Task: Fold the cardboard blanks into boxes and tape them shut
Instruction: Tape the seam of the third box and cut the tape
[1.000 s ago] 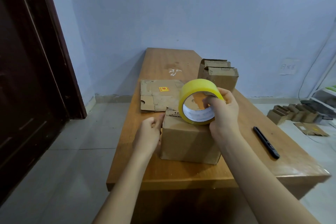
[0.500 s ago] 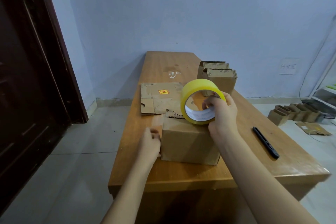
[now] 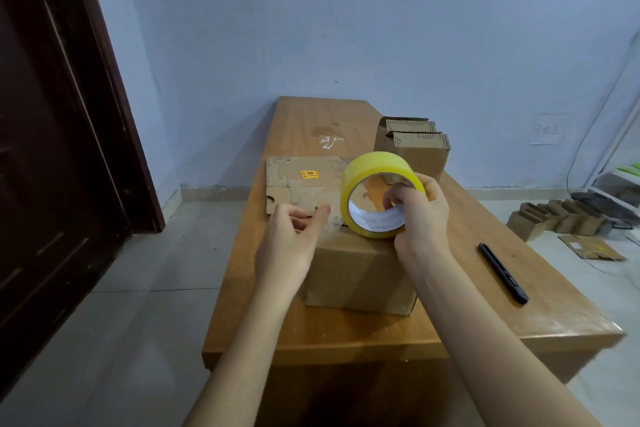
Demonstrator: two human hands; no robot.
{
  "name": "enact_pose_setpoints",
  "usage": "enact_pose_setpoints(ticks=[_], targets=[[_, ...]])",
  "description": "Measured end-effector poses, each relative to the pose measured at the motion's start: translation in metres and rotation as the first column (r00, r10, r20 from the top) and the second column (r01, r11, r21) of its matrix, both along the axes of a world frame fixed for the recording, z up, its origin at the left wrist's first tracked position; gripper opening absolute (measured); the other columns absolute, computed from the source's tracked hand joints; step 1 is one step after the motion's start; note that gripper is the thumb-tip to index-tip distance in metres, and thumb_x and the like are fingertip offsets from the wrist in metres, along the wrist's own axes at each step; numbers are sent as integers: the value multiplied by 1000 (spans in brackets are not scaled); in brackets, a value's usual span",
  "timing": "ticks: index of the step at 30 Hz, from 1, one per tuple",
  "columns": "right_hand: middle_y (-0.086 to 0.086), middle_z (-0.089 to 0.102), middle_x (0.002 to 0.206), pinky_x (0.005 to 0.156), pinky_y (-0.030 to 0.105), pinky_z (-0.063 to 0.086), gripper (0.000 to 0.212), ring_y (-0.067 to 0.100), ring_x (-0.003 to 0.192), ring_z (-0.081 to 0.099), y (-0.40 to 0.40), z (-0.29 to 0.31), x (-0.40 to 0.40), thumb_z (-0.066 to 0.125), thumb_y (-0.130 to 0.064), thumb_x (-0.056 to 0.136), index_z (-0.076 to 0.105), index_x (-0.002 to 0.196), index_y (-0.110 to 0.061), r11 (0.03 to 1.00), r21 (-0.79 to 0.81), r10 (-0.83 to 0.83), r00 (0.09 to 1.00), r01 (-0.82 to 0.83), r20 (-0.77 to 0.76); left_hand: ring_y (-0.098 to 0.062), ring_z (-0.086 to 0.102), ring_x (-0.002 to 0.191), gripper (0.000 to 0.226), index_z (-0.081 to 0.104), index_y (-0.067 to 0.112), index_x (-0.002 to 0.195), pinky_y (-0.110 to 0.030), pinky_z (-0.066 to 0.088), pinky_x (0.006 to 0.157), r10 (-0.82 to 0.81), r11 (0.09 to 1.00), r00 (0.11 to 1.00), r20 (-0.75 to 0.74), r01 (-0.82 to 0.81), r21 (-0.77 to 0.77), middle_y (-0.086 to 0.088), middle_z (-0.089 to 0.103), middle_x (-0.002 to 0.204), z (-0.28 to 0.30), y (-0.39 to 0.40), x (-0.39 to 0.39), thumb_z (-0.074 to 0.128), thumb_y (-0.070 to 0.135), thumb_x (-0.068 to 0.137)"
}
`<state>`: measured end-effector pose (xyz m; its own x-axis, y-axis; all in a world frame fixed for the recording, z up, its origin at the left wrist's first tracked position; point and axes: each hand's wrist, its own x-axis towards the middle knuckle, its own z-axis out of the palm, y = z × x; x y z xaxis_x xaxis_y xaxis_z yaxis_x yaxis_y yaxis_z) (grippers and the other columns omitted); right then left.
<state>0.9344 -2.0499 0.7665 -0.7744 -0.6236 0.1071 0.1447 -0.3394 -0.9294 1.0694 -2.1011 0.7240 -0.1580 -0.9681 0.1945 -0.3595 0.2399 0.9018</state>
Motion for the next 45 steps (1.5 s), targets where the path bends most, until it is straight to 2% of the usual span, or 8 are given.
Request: enact_pose_setpoints(ticks=[5,11,16,22,26,28,31,45], targets=[[-12,50,44,58,24,39,22,1,47,48,-1,0,0,53,12,77,54,86,-8,1000,5,-8,1000,8,1,-7,52,78,33,50,19,98,-26,44,64,-56,997,994,91,61,-53,6,53,90,2,-7,-4,58,49,86],[-9,49,43,62,29,37,20,14,61,47,-2,2,-2,52,11,76,52,80,-9,1000,26,11,997,-13,71,-12,55,73,11,56,19,100,-25,42,64,-141,987,982,-123,131,-89,4,58,77,3,-14,5,58,26,92],[-3,48,45,66,33,38,22,20,63,46,-2,3,-4,50,10,76,49,71,-11,999,36,8,991,-13,136,-11,60,80,21,62,26,102,-19,48,65,-217,975,948,-232,201,-90,0,64,83,7,-15,13,54,10,93],[0,48,59,64,30,38,19,15,64,46,-1,3,-1,51,10,77,51,79,-9,997,67,19,998,-22,54,-15,61,67,27,69,5,95,-20,52,57,-101,965,866,-489,205,165,-12,65,81,12,-20,13,43,1,93],[-3,49,53,66,30,38,20,14,62,47,-1,3,-1,52,10,77,52,80,-10,998,63,19,998,-24,66,-17,61,63,37,67,3,85,-24,51,55,12,916,750,-662,258,308,-11,66,75,17,-18,13,39,24,96],[-4,49,53,66,30,39,21,13,61,48,-1,3,-1,52,11,77,53,80,-10,997,73,18,998,-22,55,-16,62,63,31,65,5,83,-24,53,52,61,918,761,-646,212,336,-9,67,75,15,-20,14,53,31,93],[-5,50,53,65,28,40,24,11,59,50,-1,3,0,53,12,77,54,79,-13,998,66,20,999,-22,34,-15,65,67,17,58,10,91,-24,53,53,8,926,798,-603,222,306,-14,67,92,9,-21,14,71,12,81],[9,49,70,60,26,36,24,16,64,46,2,0,4,53,11,77,53,81,-13,998,54,33,994,-28,-101,-6,57,47,27,59,2,110,-14,48,45,132,730,559,-819,504,462,-3,65,65,-14,-26,14,63,4,84]])
